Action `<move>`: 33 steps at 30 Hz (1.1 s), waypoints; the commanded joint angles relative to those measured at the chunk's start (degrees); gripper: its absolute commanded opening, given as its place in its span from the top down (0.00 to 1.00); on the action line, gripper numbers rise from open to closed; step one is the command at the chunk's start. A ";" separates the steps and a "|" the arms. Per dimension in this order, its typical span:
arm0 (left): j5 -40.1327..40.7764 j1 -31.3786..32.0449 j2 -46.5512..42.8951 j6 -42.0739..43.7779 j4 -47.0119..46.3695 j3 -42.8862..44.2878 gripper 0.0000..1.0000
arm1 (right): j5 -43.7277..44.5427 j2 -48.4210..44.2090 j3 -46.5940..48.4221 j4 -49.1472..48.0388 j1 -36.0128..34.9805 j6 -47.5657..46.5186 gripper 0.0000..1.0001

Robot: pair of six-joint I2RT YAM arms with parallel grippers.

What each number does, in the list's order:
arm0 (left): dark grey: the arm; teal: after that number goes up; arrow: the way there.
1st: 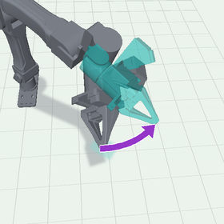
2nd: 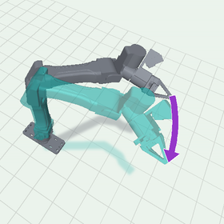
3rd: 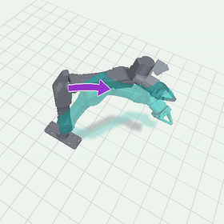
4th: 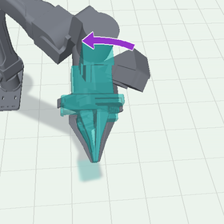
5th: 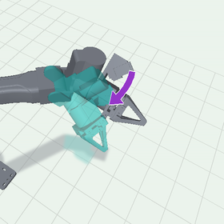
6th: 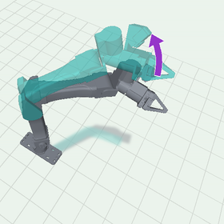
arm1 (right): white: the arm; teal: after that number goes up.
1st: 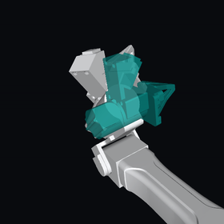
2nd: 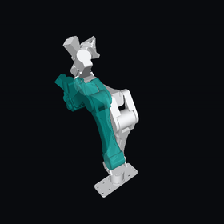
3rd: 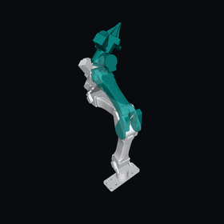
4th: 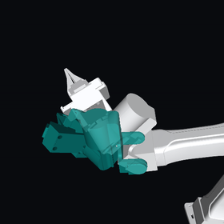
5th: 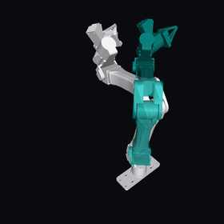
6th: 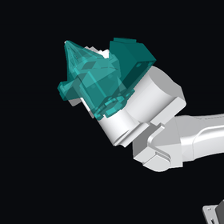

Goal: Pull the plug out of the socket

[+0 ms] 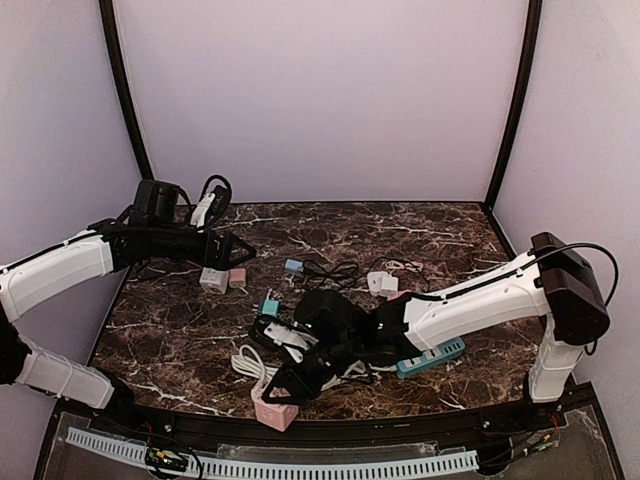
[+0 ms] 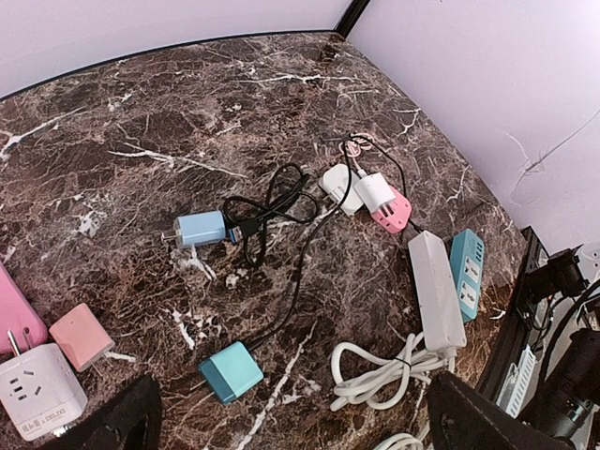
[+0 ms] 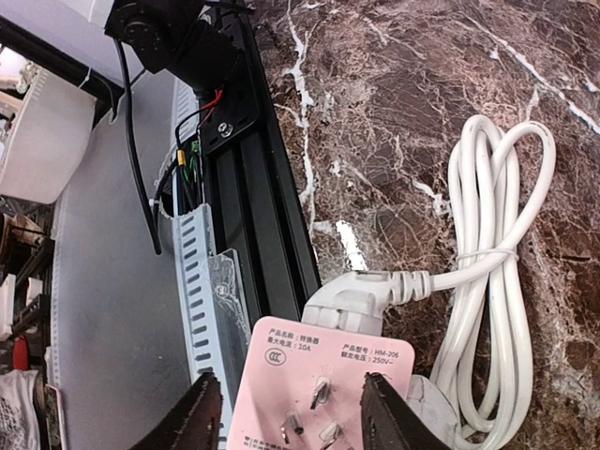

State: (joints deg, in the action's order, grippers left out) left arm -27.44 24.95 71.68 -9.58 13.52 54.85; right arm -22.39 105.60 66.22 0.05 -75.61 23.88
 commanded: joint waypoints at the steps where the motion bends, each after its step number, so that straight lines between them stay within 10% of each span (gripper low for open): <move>1: -0.92 -0.25 -1.08 0.86 0.50 -1.14 0.02 | 1.43 1.53 1.54 0.79 -0.85 -1.67 0.54; 7: -1.12 -0.25 -1.19 1.05 0.60 -1.14 0.02 | 6.62 2.55 2.05 4.15 -2.63 -3.63 0.61; 16: -1.20 -0.25 -1.31 0.93 0.38 -1.56 0.02 | 15.63 0.49 0.47 4.87 -4.10 -3.51 1.00; 33: -6.65 0.47 -15.16 -35.01 -18.79 -27.81 0.03 | 28.94 -12.09 -5.33 -1.24 -0.35 0.19 1.00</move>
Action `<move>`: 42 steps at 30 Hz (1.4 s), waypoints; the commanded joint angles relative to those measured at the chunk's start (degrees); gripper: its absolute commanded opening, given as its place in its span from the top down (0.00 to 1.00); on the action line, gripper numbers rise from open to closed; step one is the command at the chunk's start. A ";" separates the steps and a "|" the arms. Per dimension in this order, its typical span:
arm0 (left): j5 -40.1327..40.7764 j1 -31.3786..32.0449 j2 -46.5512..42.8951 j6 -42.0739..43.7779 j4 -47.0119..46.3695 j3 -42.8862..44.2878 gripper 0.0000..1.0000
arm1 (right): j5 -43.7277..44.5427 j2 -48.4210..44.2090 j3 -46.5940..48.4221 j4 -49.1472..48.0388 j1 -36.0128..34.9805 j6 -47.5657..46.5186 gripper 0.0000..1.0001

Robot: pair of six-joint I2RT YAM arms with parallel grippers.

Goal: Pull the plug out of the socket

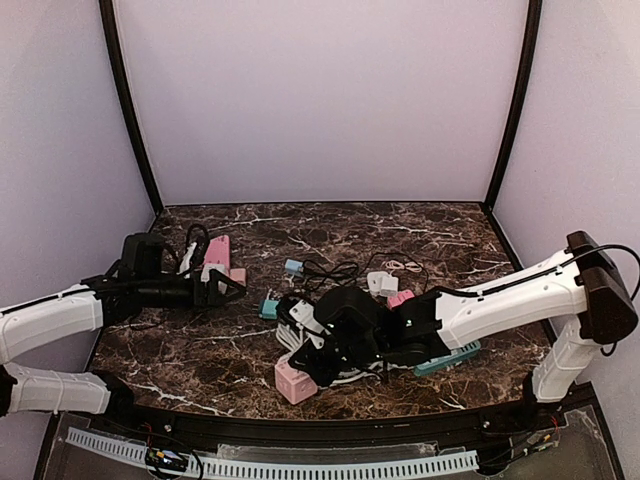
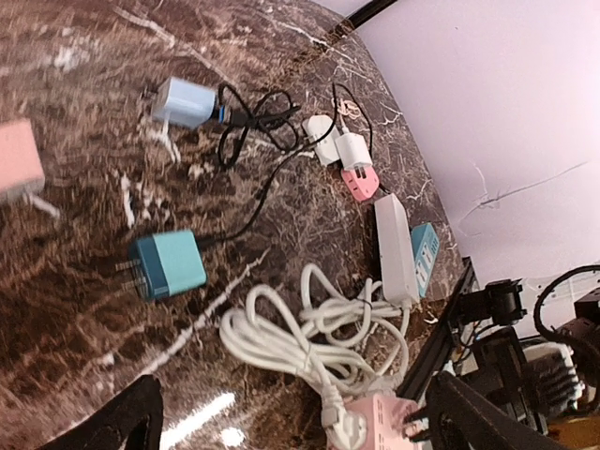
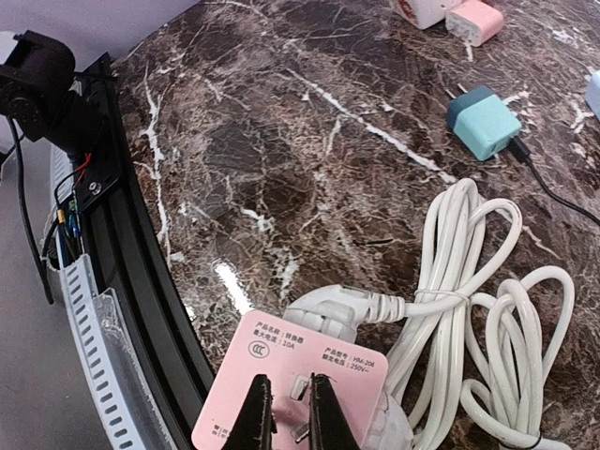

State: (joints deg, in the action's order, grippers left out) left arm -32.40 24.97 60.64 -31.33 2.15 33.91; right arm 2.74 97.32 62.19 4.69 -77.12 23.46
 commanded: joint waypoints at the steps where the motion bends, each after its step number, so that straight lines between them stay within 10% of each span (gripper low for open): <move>1: -1.43 0.83 -5.58 -16.03 -9.47 -8.04 0.04 | 3.82 -4.26 -1.63 -6.61 1.37 0.36 1.00; 10: 2.93 8.50 -1.40 -21.23 -15.96 -11.18 0.07 | 7.04 -5.30 -2.42 -6.78 1.98 0.11 1.00; 22: 5.43 8.59 3.97 -13.93 -10.65 -3.29 0.06 | 9.60 -3.57 -0.85 7.68 -4.72 6.42 0.03; 42: 5.86 8.51 2.79 -13.06 -8.84 -3.15 0.03 | 17.59 11.41 14.64 21.84 -7.96 7.57 0.02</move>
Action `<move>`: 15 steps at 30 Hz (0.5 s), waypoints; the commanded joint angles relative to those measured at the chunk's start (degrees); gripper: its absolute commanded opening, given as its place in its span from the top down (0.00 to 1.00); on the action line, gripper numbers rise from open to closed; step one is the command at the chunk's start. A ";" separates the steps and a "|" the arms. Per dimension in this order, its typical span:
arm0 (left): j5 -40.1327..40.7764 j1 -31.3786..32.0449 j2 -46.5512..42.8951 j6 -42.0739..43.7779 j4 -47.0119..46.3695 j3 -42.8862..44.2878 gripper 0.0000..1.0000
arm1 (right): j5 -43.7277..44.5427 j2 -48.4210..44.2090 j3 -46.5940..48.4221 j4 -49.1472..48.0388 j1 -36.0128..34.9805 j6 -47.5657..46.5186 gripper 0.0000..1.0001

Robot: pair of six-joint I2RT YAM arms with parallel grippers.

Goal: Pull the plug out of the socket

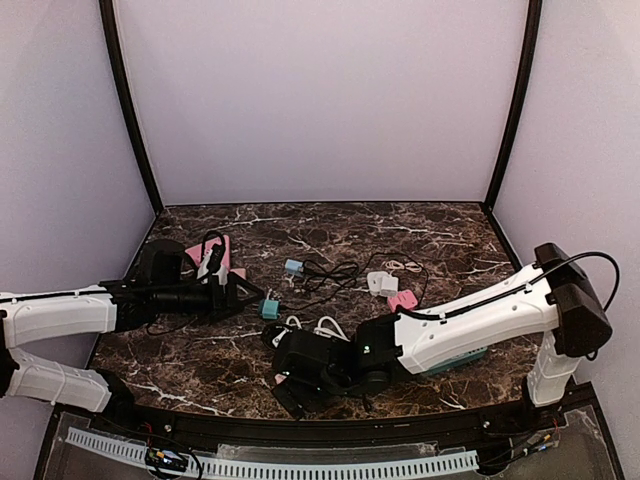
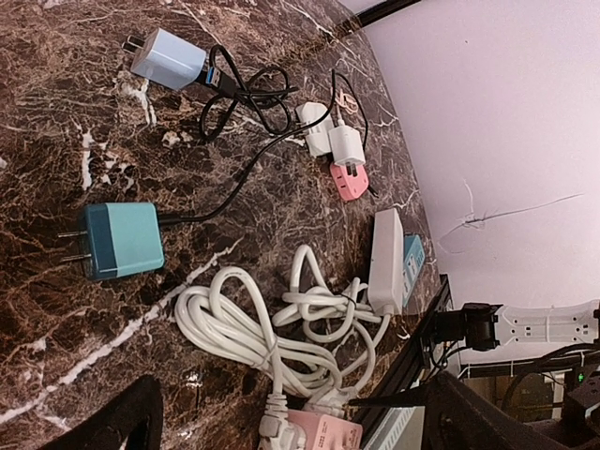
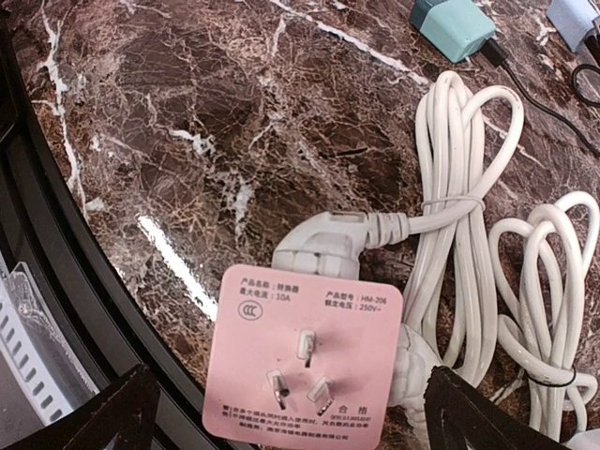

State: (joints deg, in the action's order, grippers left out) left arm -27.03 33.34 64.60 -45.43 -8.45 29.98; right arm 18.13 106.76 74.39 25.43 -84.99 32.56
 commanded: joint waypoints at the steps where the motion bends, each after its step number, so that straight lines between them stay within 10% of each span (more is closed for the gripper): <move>1: 0.48 0.14 -1.15 1.04 1.77 0.78 0.03 | 2.36 2.57 2.77 1.09 -0.09 -1.79 0.03; 15: -0.03 0.14 -1.05 1.29 2.27 1.20 0.03 | 3.68 6.03 4.61 0.71 1.44 -2.89 0.40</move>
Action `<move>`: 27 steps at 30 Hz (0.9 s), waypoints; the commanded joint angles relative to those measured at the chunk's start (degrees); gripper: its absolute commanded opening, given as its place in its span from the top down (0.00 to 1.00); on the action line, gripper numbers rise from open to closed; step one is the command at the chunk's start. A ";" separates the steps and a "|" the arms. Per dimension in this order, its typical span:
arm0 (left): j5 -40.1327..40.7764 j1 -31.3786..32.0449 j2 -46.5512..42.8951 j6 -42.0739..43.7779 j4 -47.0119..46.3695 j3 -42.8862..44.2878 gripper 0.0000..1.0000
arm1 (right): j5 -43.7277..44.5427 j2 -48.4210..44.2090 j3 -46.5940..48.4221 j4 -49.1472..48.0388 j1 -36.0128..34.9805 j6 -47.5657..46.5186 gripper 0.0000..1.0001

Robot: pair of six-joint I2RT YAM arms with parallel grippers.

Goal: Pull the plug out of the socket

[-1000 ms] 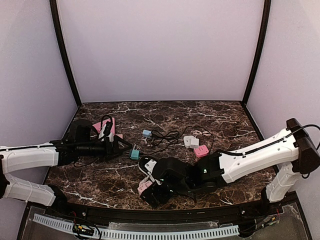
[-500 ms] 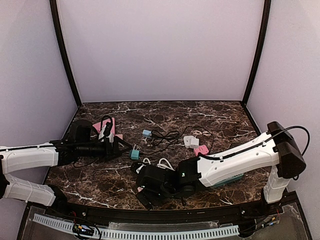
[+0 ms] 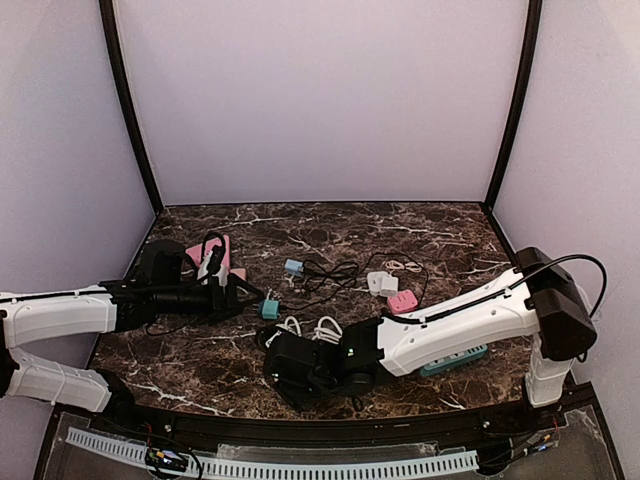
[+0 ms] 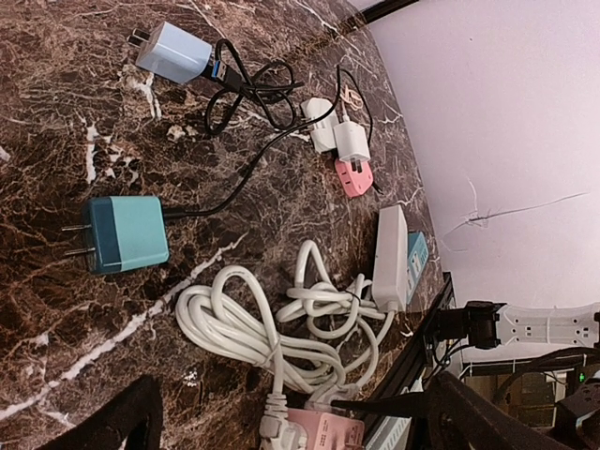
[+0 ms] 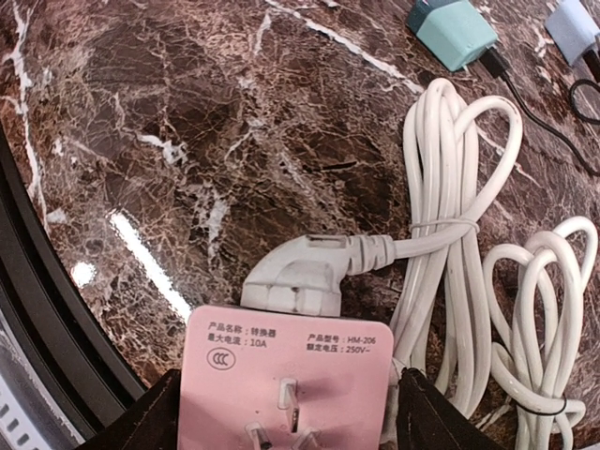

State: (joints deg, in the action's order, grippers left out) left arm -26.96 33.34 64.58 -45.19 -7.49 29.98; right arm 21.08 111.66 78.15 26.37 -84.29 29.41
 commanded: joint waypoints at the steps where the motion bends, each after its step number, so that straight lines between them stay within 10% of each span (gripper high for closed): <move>1: -0.22 0.14 -0.99 1.15 1.50 1.26 0.03 | 0.84 0.76 0.55 -0.46 0.95 0.50 0.48; 8: -1.36 -0.24 1.30 6.20 6.16 6.90 0.02 | 2.12 -8.21 -6.52 -8.17 3.83 1.15 1.00; 19: -17.10 -1.97 21.23 22.55 20.10 35.87 0.04 | 13.67 -27.06 -28.84 -48.05 4.87 -24.15 1.00; 27: -28.18 -1.32 21.13 21.13 8.31 30.16 0.05 | 13.34 -29.44 -31.40 -56.11 5.95 -34.73 1.00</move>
State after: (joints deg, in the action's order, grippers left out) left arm -47.86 31.51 87.94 -25.02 5.32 64.36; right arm 31.88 85.47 46.57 -15.33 -79.22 3.27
